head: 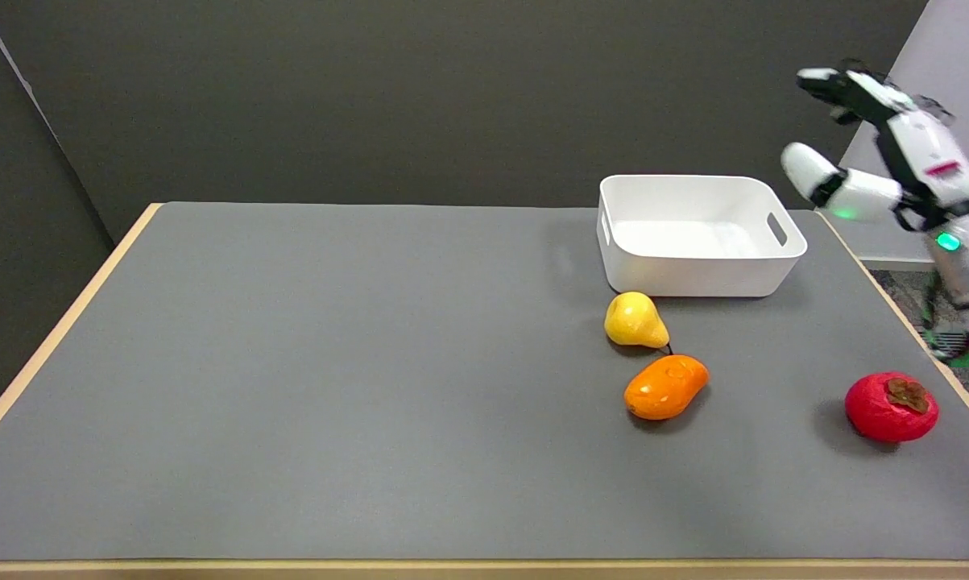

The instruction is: Pick up tomato.

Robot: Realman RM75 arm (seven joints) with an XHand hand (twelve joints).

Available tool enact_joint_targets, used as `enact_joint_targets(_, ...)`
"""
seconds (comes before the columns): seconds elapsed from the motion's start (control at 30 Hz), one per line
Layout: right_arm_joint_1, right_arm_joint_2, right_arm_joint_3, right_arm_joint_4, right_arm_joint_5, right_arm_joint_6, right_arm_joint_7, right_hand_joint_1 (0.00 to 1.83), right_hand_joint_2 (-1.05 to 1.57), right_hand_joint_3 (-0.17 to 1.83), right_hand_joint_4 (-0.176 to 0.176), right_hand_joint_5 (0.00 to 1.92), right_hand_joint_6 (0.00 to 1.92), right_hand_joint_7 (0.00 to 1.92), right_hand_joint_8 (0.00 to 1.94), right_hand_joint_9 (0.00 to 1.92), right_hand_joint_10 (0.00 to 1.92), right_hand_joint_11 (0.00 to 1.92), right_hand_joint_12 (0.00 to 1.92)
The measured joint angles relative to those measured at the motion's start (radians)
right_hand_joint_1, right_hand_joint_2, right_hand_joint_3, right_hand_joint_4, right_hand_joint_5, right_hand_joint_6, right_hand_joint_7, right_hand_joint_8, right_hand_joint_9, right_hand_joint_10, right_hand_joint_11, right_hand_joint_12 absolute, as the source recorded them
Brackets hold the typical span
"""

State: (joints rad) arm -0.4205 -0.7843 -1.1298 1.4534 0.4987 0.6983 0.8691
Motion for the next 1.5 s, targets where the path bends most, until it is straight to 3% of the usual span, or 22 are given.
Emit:
enact_joint_targets(0.27, -0.222, -0.08, 0.186, 0.061, -0.011, -0.015, -0.035, 0.34, 0.62, 0.88, 0.107, 0.28, 0.53, 0.37, 0.37, 0.23, 0.68, 0.18, 1.3)
enact_joint_targets(0.6, -0.425, -0.162, 0.327, 0.148, -0.045, -0.025, -0.018, 0.18, 0.59, 0.88, 0.116, 0.28, 0.53, 0.37, 0.37, 0.25, 0.67, 0.2, 1.31)
enact_joint_targets(1.1, -0.546, -0.207, 0.403, 0.273, -0.024, -0.201, -0.008, 0.14, 0.55, 0.92, 0.119, 0.26, 0.52, 0.31, 0.35, 0.18, 0.61, 0.11, 1.24)
enact_joint_targets(1.5, -0.59, -0.22, 0.414, 0.322, 0.155, -0.352, -0.274, 0.16, 0.55, 0.84, 0.089, 0.22, 0.43, 0.22, 0.31, 0.1, 0.58, 0.02, 1.16)
